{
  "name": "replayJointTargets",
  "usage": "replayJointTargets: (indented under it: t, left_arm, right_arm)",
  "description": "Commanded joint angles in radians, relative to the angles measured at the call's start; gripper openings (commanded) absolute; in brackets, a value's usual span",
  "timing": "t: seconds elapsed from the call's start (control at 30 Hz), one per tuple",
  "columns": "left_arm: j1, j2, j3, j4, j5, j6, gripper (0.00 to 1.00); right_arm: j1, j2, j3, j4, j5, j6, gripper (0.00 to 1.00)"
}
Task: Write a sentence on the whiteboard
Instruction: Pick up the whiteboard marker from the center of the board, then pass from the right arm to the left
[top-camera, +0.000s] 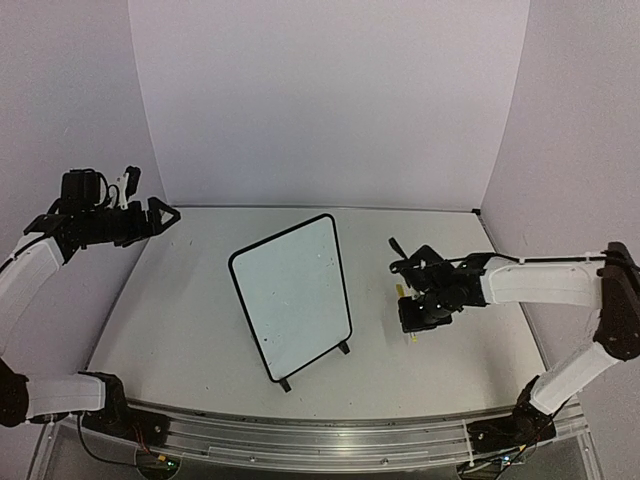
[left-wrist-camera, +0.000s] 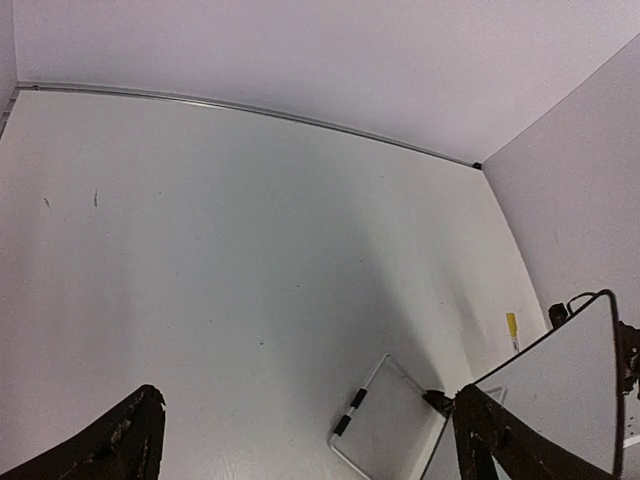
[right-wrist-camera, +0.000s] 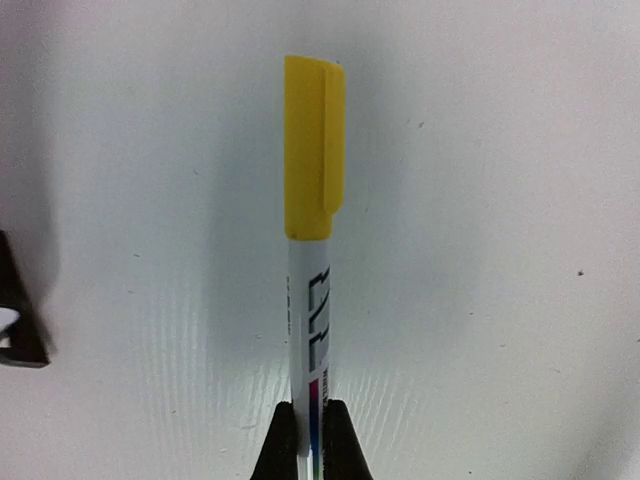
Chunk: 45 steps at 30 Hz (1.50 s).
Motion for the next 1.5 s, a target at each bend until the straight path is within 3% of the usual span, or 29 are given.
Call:
replayJointTargets:
  t: [0.0, 0.17, 0.33, 0.5, 0.63, 0.87, 1.03, 1.17, 1.37, 1.47]
  left_arm:
    - [-0.003, -0.044, 0.174, -0.033, 0.135, -0.131, 0.99]
    - [-0.008, -0.023, 0.347, -0.064, 0.281, -0.216, 0.96]
    - [-0.127, 0.020, 0.435, -0.065, 0.279, -0.256, 0.94]
    - [-0.397, 0.112, 0.511, -0.081, 0.204, -0.249, 0.93]
    - [-0.540, 0.164, 0.545, -0.056, 0.196, -0.252, 0.93]
    - [-0.694, 0.233, 0.577, -0.059, 0.217, -0.238, 0.93]
    - [-0.732, 0.263, 0.590, -0.094, 0.225, -0.218, 0.91]
    - [-0.738, 0.290, 0.607, -0.127, 0.225, -0.201, 0.79]
    - [-0.741, 0.326, 0.609, -0.148, 0.211, -0.182, 0.42]
    - [-0.743, 0.332, 0.610, -0.152, 0.216, -0.171, 0.31]
  right_arm:
    - [0.003, -0.291, 0.025, 0.028, 0.018, -0.025, 0.00]
    - [0.020, -0.481, 0.076, 0.095, -0.211, -0.126, 0.00]
    - [0.069, -0.466, 0.188, 0.104, -0.389, -0.184, 0.00]
    - [0.186, -0.359, 0.310, 0.101, -0.398, -0.246, 0.00]
    - [0.263, -0.282, 0.398, 0.097, -0.386, -0.273, 0.00]
    - [0.311, -0.188, 0.511, 0.092, -0.356, -0.303, 0.00]
    - [0.320, -0.155, 0.549, 0.093, -0.353, -0.321, 0.00]
    - [0.335, -0.143, 0.559, 0.107, -0.359, -0.338, 0.00]
    - [0.344, -0.143, 0.553, 0.116, -0.350, -0.348, 0.00]
    - [0.345, -0.147, 0.541, 0.121, -0.334, -0.344, 0.00]
